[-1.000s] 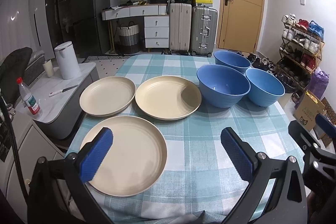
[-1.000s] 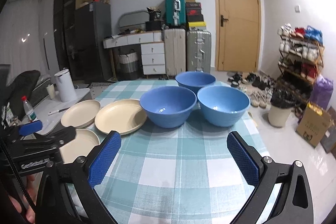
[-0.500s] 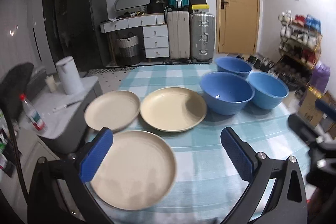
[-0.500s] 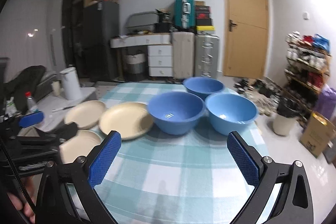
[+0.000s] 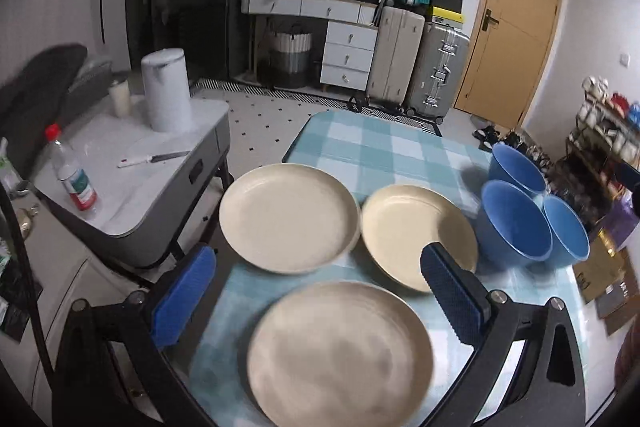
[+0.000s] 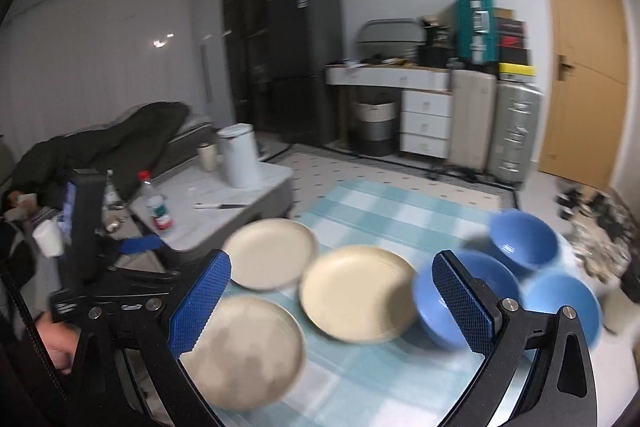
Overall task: Organize plates and bowls
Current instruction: 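Grasp the nearest cream plate's rim with the left tool while the right tool grips its rim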
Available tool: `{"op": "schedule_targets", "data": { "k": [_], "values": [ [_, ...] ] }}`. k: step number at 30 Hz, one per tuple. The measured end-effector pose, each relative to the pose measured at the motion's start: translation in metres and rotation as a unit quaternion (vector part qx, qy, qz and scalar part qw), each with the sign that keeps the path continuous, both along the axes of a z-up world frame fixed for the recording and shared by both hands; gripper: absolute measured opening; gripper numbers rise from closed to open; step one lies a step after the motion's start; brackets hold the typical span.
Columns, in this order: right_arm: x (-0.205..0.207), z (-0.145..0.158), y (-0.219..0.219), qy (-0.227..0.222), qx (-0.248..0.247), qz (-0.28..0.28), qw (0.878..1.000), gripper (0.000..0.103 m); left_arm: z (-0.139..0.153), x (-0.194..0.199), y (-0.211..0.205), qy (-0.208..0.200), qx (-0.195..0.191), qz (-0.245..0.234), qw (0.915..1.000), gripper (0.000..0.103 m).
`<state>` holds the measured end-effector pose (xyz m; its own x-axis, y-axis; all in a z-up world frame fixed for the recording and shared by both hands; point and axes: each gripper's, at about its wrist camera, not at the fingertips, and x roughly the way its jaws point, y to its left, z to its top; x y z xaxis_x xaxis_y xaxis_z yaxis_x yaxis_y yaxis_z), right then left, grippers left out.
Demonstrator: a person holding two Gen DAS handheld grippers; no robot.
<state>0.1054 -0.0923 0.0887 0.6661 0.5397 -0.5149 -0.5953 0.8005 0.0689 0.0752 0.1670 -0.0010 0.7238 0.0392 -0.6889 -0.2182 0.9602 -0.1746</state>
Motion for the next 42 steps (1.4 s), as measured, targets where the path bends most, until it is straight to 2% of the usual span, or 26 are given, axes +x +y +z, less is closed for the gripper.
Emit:
{"op": "schedule_targets", "data": {
  "k": [5,8,10,13,17,21,24,27,29,33,35,37,39,42],
  "values": [
    [0.057,0.008,0.066,0.033,-0.022,0.054,0.998,0.103,-0.014,0.031,0.039,0.023,0.029,0.036,0.9987,0.103],
    [0.095,-0.007,0.111,0.046,-0.057,0.069,0.995,0.103,-0.026,0.050,0.059,0.031,0.036,0.041,0.9980,0.103],
    [0.121,-0.024,0.137,0.066,-0.080,0.080,0.991,0.103,-0.038,0.064,0.071,0.046,0.040,0.045,0.9971,0.103],
    [0.161,-0.059,0.171,0.111,-0.108,0.088,0.984,0.103,-0.062,0.084,0.093,0.069,0.018,0.056,0.9959,0.103],
    [0.210,-0.110,0.211,0.161,-0.150,0.088,0.972,0.103,-0.091,0.106,0.107,0.103,0.008,0.061,0.9928,0.103],
    [0.233,-0.152,0.230,0.180,-0.194,0.090,0.960,0.102,-0.113,0.122,0.117,0.118,-0.019,0.053,0.9914,0.103],
    [0.251,-0.178,0.235,0.203,-0.208,0.083,0.953,0.100,-0.124,0.130,0.126,0.130,-0.047,0.054,0.9890,0.101],
    [0.264,-0.198,0.238,0.214,-0.223,0.076,0.948,0.094,-0.131,0.135,0.133,0.128,-0.065,0.057,0.9879,0.100],
    [0.270,-0.207,0.239,0.222,-0.228,0.075,0.945,0.082,-0.135,0.138,0.136,0.130,-0.072,0.057,0.9873,0.090],
    [0.277,-0.223,0.242,0.242,-0.229,0.083,0.939,0.076,-0.144,0.141,0.142,0.137,-0.100,0.050,0.9842,0.083],
    [0.281,-0.229,0.242,0.254,-0.224,0.082,0.937,0.069,-0.148,0.142,0.143,0.142,-0.111,0.046,0.9826,0.064],
    [0.283,-0.232,0.241,0.264,-0.220,0.078,0.936,0.065,-0.154,0.143,0.145,0.153,-0.126,0.043,0.9793,0.049],
    [0.284,-0.235,0.241,0.269,-0.221,0.071,0.935,0.057,-0.157,0.142,0.147,0.147,-0.147,0.037,0.9774,0.046],
    [0.285,-0.239,0.240,0.274,-0.224,0.070,0.933,0.047,-0.156,0.139,0.145,0.140,-0.156,0.033,0.9772,0.041]
  ]
}}
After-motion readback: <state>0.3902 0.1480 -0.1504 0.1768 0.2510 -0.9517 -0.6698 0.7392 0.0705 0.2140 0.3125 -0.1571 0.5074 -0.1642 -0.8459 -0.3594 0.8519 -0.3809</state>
